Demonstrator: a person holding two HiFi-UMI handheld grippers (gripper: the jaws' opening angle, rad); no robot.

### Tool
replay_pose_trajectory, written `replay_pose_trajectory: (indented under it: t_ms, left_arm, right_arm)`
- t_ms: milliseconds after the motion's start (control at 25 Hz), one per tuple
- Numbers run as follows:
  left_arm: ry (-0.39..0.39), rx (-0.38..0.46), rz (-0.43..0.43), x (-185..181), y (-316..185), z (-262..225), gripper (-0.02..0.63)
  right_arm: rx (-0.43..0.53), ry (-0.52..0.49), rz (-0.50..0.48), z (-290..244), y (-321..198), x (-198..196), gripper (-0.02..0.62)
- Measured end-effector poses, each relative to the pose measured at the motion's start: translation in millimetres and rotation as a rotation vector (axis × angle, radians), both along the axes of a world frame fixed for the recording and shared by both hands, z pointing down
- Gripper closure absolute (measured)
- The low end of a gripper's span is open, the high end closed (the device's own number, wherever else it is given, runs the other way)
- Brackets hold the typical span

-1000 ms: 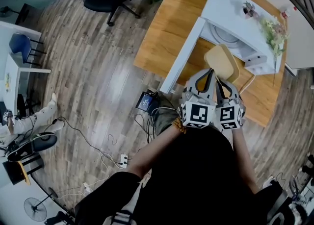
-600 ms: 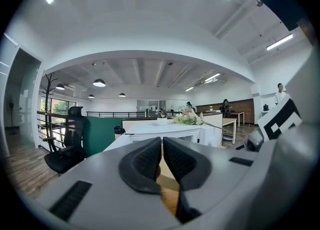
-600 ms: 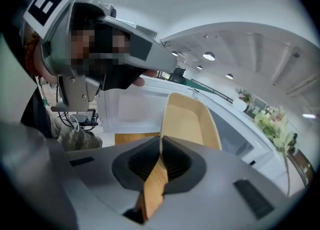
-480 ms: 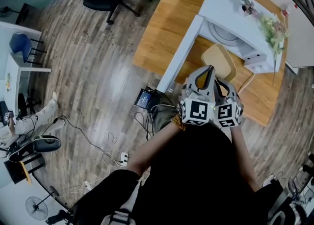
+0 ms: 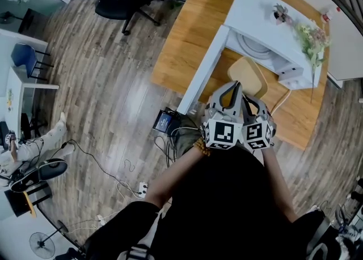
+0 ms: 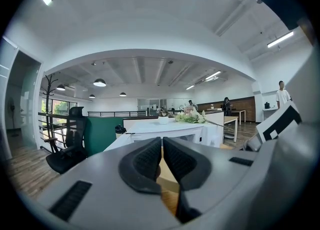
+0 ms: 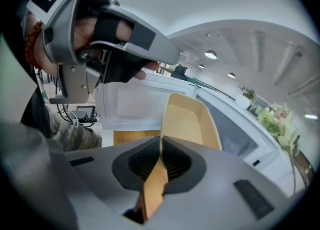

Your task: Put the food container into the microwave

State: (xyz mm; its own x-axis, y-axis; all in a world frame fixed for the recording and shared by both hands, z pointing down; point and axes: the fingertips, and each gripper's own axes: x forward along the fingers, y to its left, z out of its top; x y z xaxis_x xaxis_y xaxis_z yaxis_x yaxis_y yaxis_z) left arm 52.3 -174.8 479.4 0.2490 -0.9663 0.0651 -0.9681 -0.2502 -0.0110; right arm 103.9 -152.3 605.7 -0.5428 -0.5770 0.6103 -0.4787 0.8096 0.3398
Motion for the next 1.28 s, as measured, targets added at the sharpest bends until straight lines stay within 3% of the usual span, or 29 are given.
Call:
replay_pose_trajectory:
  t_ms: [1280]
  left_arm:
    - [-0.046,0.002,-0.018,-4.6,-11.0,0.2,0.574]
  right_arm:
    - [0.049,0.050,-0.023,21.6,-60.3,4.0,0.572]
